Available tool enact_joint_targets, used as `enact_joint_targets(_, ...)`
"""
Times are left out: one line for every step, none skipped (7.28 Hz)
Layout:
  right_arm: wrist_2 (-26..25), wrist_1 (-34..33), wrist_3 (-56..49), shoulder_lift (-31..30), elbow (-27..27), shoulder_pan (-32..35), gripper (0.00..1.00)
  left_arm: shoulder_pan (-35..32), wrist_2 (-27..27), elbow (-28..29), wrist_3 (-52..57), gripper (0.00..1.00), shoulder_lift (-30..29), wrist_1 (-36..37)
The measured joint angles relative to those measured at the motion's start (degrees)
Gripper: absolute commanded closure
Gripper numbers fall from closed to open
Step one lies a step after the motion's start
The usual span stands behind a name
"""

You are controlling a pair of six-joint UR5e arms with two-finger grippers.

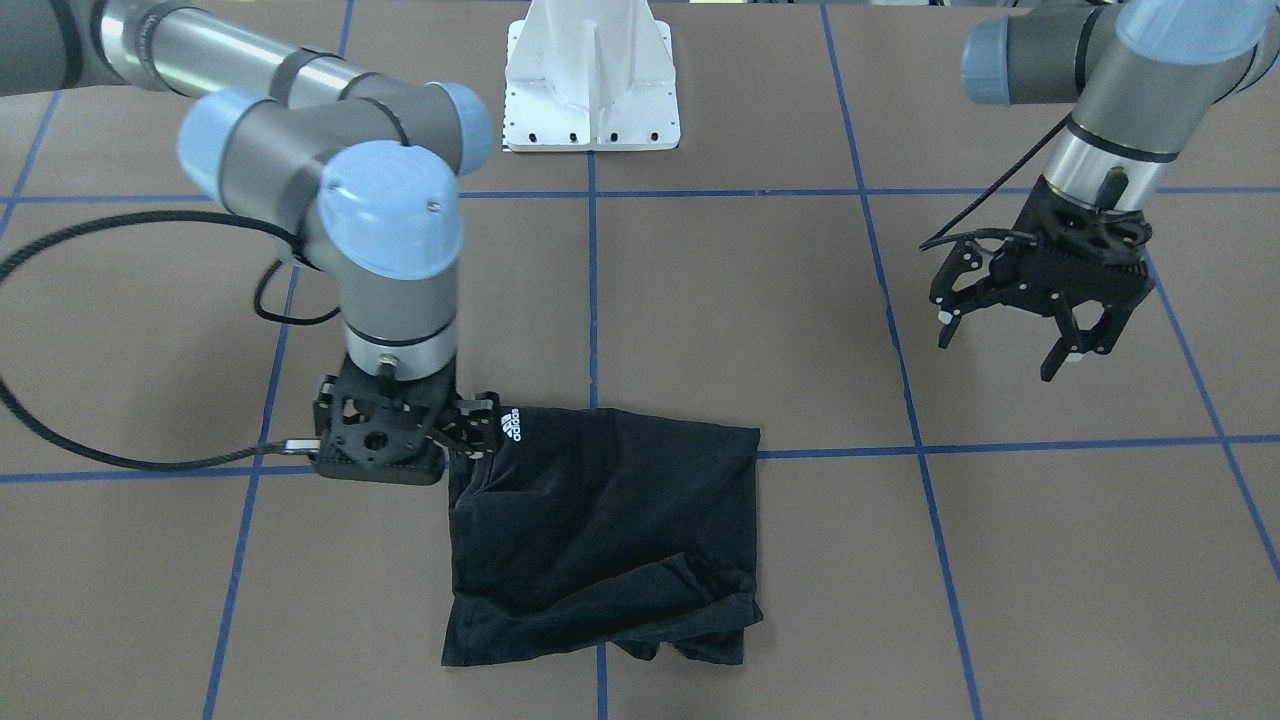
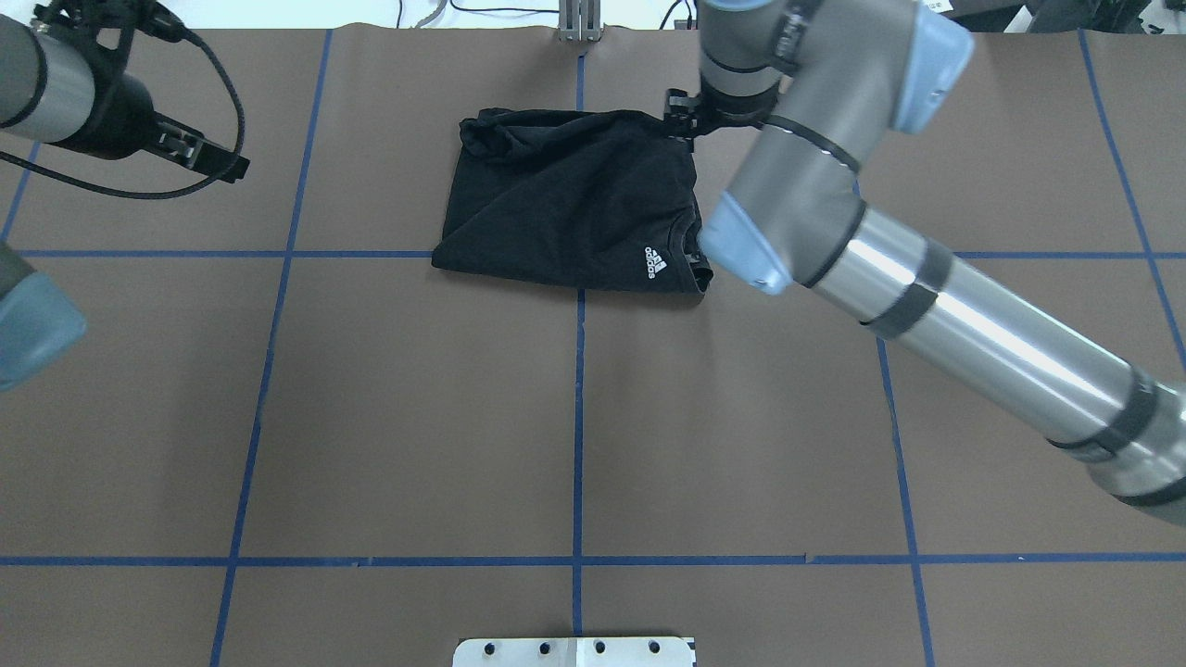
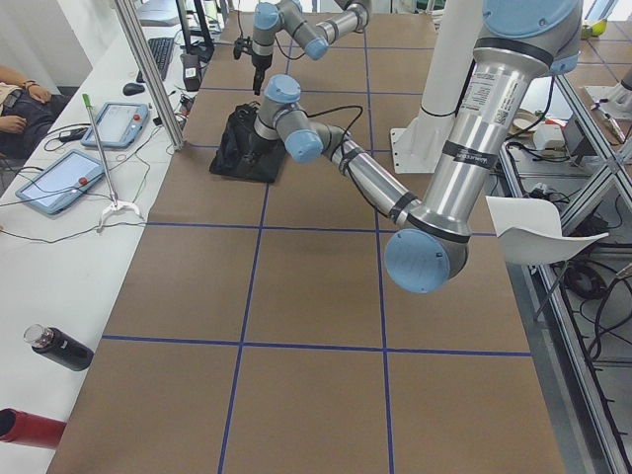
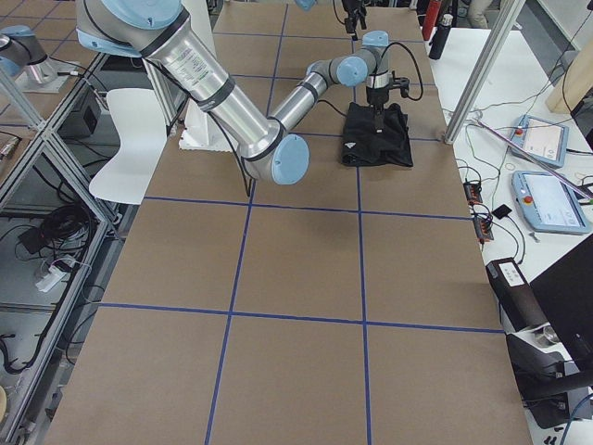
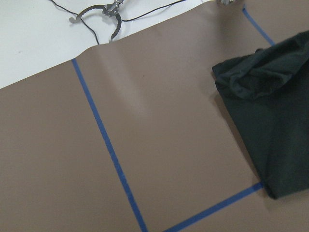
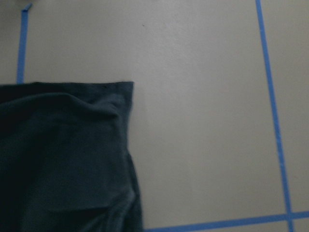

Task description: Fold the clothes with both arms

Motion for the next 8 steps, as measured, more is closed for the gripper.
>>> enact_joint_targets(2.0,-1.6,-5.3,-8.4,9.7,2.0,0.00,-2.1,0.0,-2.7,4.4,0.00,3.4,1.0)
enact_joint_targets(3.5,-2.2,-11.5,-17.1,17.6,4.1,0.00,-5.1,-0.1,-4.1,9.9,0.00,6.4,1.4)
enact_joint_targets(6.0,-2.2,-18.6,-25.5,23.2,7.1,0.00,-9.0,-0.6,-4.6,15.3,0.00,9.2,1.6)
enact_joint_targets(9.4,-1.9,-26.0,-33.1,26.2,11.1,0.00,-12.9,-1.9,-4.5,18.6,0.00,11.9,1.7)
enact_joint_targets(12.7,-0.3,-34.3,-40.7,27.3,16.3,0.00,-15.8,-3.6,-3.8,20.7,0.00,14.4,1.7)
enact_joint_targets(15.2,3.1,-41.9,-47.1,26.5,21.8,0.00,-17.7,-4.4,-2.6,22.9,0.00,16.3,1.7)
enact_joint_targets(18.6,7.9,-50.0,-53.2,23.9,28.2,0.00,-20.1,-4.9,-0.1,24.8,0.00,17.8,1.8)
enact_joint_targets(21.1,11.4,-57.0,-57.9,20.8,34.0,0.00,-23.0,-6.5,3.5,25.7,0.00,18.5,1.8)
